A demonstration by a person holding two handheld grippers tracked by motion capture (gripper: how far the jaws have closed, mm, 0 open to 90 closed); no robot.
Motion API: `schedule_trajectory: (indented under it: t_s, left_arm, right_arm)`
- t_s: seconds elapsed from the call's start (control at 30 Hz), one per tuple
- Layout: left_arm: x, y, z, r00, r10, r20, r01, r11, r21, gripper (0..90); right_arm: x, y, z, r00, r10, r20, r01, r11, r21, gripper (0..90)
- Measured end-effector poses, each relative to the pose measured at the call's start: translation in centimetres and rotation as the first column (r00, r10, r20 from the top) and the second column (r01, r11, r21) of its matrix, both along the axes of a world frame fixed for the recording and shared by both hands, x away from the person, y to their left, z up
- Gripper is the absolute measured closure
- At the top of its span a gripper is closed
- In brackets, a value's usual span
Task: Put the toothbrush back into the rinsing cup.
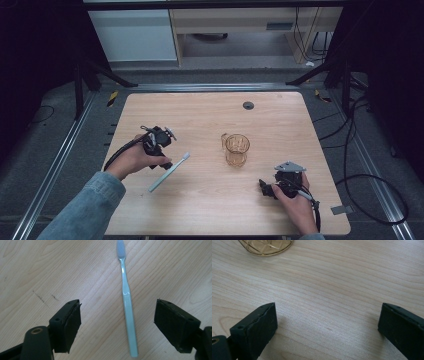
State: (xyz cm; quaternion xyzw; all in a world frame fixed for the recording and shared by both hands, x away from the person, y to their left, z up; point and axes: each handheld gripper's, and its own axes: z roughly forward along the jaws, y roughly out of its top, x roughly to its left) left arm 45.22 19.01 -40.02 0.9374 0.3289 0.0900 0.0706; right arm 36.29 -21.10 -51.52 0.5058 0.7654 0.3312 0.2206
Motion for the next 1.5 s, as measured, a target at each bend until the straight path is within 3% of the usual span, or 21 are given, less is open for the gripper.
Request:
schedule_trajectory:
  t_s: [0.3, 0.6, 0.77, 0.9, 1.13, 1.5]
  left_arm:
    - [1.2, -1.1, -1.1, 0.9977, 0.028, -0.062, -0.027, 0.9995, 0.015, 41.3]
    - [2.0, -1.3, -2.6, 0.994, 0.056, -0.094, -0.058, 0.9983, -0.012, 51.1]
    - [2.2, -1.6, -3.4, 0.9904, 0.083, -0.111, -0.086, 0.996, -0.024, 52.5]
    - [2.3, -2.0, -4.2, 0.9864, 0.1, -0.13, -0.101, 0.9948, -0.001, 53.4]
    - [2.5, -2.6, -5.1, 0.9843, 0.098, -0.146, -0.094, 0.9949, 0.036, 55.3]
    - [2.7, -2.3, -5.7, 0.9782, 0.108, -0.177, -0.104, 0.994, 0.035, 59.9]
  right_arm:
    - [0.0, 0.0, 0.0, 1.0, 0.005, 0.0, -0.005, 1.0, -0.001, 2.6]
    - [0.0, 0.0, 0.0, 1.0, 0.005, -0.001, -0.005, 1.0, -0.001, 2.6]
    - [0.0, 0.0, 0.0, 1.0, 0.006, 0.0, -0.006, 1.0, -0.002, 2.6]
    - [-0.1, 0.0, 0.0, 1.0, 0.006, -0.001, -0.006, 1.0, 0.0, 2.5]
    - [-0.1, 0.0, 0.0, 0.9999, 0.011, 0.0, -0.011, 1.0, -0.002, 2.5]
    - [-0.1, 0.0, 0.0, 0.9999, 0.012, -0.001, -0.012, 1.0, -0.002, 2.5]
